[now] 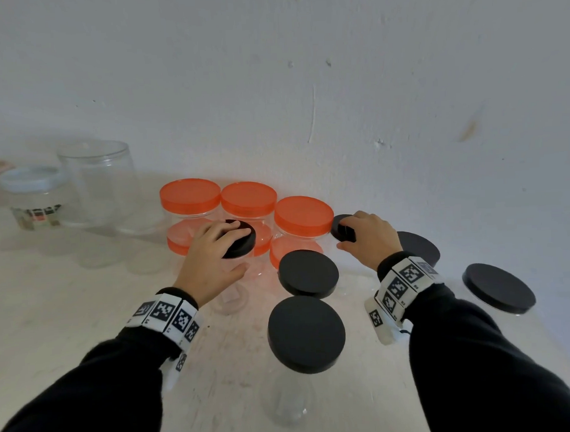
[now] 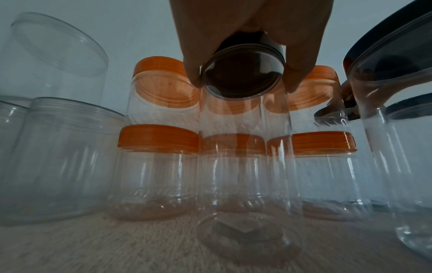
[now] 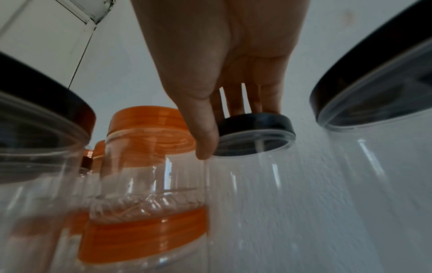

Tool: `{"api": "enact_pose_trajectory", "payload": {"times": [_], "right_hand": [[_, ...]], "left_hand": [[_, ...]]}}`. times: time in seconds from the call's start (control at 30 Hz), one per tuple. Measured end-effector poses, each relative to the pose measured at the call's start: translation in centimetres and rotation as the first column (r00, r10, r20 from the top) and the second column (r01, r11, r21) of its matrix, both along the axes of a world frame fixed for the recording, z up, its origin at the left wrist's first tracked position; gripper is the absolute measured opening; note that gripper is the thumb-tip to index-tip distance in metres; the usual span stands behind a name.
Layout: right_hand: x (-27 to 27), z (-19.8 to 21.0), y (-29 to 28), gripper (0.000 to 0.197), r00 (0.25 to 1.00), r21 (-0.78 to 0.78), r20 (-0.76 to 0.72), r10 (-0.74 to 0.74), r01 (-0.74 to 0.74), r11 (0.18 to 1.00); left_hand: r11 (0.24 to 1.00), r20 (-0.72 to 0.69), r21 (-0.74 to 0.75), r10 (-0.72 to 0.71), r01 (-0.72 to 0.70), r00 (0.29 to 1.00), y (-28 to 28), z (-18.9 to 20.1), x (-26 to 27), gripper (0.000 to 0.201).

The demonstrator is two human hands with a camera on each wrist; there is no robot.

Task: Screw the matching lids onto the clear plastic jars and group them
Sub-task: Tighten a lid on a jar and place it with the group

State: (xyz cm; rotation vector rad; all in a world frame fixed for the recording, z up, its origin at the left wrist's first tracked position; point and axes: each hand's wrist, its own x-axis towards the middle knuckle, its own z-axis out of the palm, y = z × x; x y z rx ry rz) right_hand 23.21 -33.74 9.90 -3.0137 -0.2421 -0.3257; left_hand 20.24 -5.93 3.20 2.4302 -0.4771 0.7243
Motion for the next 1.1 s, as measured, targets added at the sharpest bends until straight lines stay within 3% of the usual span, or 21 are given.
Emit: {"api": "enact_pose_trajectory", "payload": {"times": [0.27, 0.47, 0.57, 0.73, 0.87, 1.1], "right_hand": [[-0.4, -0.1, 0.3, 0.037, 1.000, 0.003, 0.019, 0.024, -0.024, 1.000], [-1.2, 0.8, -1.4, 0.048, 1.000, 0.142, 0.006, 0.031, -0.031, 0.989], [-2.2, 1.2, -3.5, 0.057, 0.998, 0.082, 0.034, -0.052, 0.050, 0.995], [-3.4, 0.6, -6.9, 0.076, 0.959, -0.032, -0.153, -0.237, 0.235, 0.972], [-3.8, 0.0, -7.5, 0.070, 0.948, 0.055, -0.220, -0.228, 0.246, 0.968], [-3.1, -0.5, -7.0, 0.066, 0.954, 0.181, -0.174, -0.243, 0.273, 0.945]], "left_hand": [[1.000, -0.002, 0.000, 0.002, -0.002, 1.000, 0.0, -0.1, 0.2, 0.066], [1.000, -0.007, -0.015, -0.005, 0.005, 1.000, 0.1, 0.0, 0.0, 0.065], [1.000, 0.002, -0.025, 0.010, -0.010, 1.000, 0.0, 0.0, 0.0, 0.056], [0.999, 0.004, -0.021, 0.026, -0.026, 1.000, -0.2, 0.2, -0.1, 0.058], [0.999, -0.019, -0.019, 0.028, -0.028, 0.999, -0.3, 0.3, -0.2, 0.058], [0.999, -0.004, -0.020, 0.024, -0.024, 1.000, -0.2, 0.2, -0.2, 0.058]]}}
